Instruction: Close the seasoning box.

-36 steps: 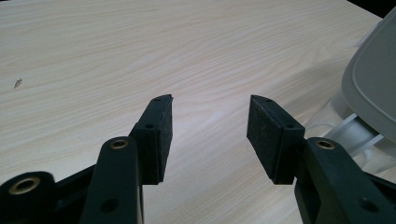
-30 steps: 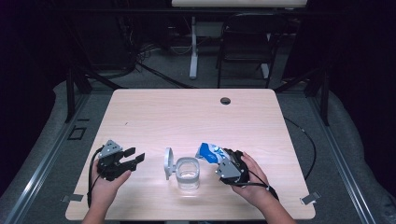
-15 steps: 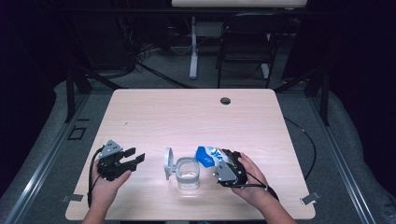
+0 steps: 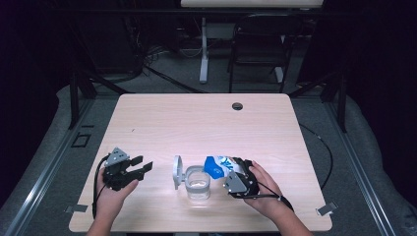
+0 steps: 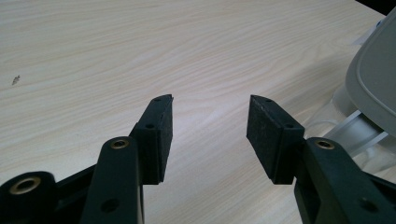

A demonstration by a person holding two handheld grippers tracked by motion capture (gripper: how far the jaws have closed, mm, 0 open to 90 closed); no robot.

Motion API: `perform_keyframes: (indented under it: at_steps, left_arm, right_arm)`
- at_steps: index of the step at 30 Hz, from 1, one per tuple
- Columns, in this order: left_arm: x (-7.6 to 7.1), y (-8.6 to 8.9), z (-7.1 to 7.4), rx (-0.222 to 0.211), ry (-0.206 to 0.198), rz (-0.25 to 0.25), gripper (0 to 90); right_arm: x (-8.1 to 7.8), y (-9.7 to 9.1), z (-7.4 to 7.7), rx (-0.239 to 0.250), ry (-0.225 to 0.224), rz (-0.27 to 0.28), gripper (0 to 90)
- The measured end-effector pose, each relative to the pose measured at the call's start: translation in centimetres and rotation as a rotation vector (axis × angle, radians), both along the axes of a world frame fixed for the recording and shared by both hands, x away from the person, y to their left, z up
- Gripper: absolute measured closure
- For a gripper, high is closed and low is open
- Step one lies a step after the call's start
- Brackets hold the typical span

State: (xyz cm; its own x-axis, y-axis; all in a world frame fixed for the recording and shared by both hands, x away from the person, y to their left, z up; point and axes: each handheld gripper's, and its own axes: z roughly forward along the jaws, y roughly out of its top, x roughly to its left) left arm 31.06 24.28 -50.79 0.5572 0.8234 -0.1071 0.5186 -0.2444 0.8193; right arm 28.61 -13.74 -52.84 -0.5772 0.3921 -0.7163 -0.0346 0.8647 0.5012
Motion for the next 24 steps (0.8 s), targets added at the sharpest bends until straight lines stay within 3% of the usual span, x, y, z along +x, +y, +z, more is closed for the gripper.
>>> perform_keyframes:
  at_steps: [10,11,24]
  left_arm:
    - [-0.01,0.05,0.05,0.001,0.005,-0.001,51.2]
    - [-0.02,0.05,0.05,0.001,0.006,-0.001,51.2]
    - [-0.03,0.1,0.09,0.002,0.001,0.001,50.9]
  right_arm:
    - [0.03,0.26,0.35,-0.012,-0.006,0.013,48.7]
    - [0.09,0.31,0.26,0.004,-0.007,0.02,48.7]
    - [0.15,0.51,0.6,-0.033,-0.027,0.026,48.7]
